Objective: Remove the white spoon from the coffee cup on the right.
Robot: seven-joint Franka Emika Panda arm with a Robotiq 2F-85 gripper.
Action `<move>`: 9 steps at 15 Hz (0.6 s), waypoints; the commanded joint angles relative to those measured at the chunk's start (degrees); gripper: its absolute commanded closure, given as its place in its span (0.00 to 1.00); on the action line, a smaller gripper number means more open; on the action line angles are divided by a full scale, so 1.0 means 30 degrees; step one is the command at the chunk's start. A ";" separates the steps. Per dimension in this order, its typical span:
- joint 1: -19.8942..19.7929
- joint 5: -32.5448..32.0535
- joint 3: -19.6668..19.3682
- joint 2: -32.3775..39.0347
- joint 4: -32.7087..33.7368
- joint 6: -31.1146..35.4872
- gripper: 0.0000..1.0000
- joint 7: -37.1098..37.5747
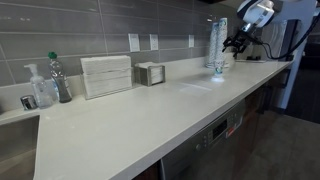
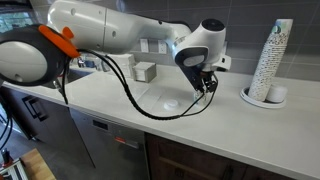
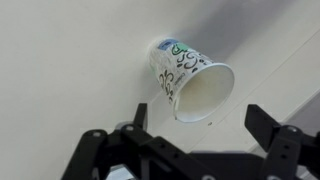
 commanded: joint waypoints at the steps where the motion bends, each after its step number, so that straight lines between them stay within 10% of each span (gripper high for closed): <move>1: -0.0553 -0.0491 0.0637 0.1838 0.2410 -0.0300 0.02 0.1203; 9: -0.0094 -0.0334 -0.0220 0.2981 0.3937 -0.0558 0.60 0.1999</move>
